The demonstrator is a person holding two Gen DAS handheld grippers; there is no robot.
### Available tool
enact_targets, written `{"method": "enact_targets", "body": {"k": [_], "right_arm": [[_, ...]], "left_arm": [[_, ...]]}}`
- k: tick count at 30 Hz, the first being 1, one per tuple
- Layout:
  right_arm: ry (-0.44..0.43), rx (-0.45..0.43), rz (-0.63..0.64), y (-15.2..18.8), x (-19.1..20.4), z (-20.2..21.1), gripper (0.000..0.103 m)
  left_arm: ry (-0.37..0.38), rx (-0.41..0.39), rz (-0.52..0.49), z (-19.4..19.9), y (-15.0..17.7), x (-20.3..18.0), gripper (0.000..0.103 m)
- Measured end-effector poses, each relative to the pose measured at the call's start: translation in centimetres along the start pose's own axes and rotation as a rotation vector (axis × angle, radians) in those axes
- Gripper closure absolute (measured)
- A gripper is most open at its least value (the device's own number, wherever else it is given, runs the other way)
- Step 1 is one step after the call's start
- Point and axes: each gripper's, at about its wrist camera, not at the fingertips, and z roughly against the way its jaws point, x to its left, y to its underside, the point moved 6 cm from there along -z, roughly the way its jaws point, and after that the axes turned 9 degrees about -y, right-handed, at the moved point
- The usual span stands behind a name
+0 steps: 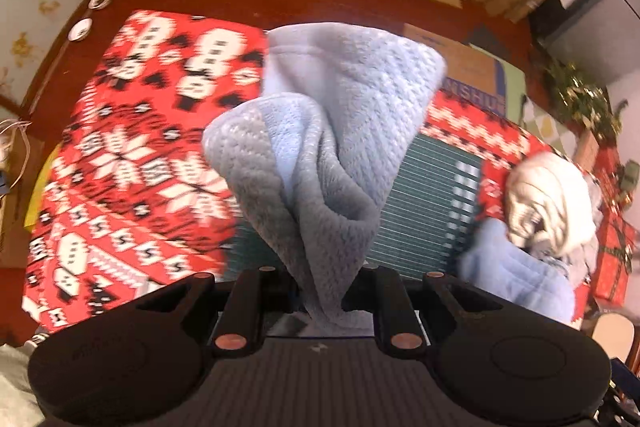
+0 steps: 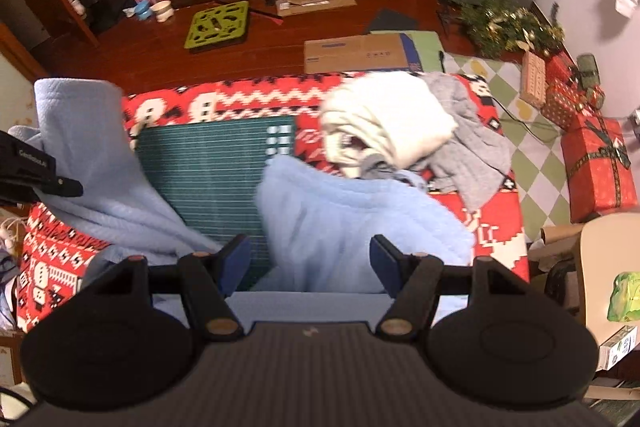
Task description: Fold clothes
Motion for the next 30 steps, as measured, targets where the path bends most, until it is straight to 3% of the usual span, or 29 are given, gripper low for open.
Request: {"method": "enact_targets", "body": {"k": [7, 10, 14, 22, 30], "right_arm": [[-0.002, -0.004, 0.054, 0.5, 6.6, 1.1, 0.033], [0.002, -0.007, 0.078, 0.7, 8.8, 1.5, 0.033], [0.011, 0.001, 0.088, 1.4, 11.0, 1.8, 0.033], [0.040, 0.004, 0.050, 2.6, 11.9, 2.7, 0.032], [0.103, -0.056, -0.073, 3.0, 9.3, 4.6, 0.013]], "left_arm": [[-0.069, -0.048, 0.128, 0.5, -1.4, 10.9, 0.086], [-0.085, -0.025, 0.191, -0.4, -1.5, 15.4, 0.086], [-0.050, 0.028, 0.248, -2.1, -0.8, 19.1, 0.086], [-0.009, 0.070, 0.221, -3.3, 0.3, 20.5, 0.078], [0.055, 0.045, 0.098, -1.0, 1.3, 17.2, 0.053]]}}
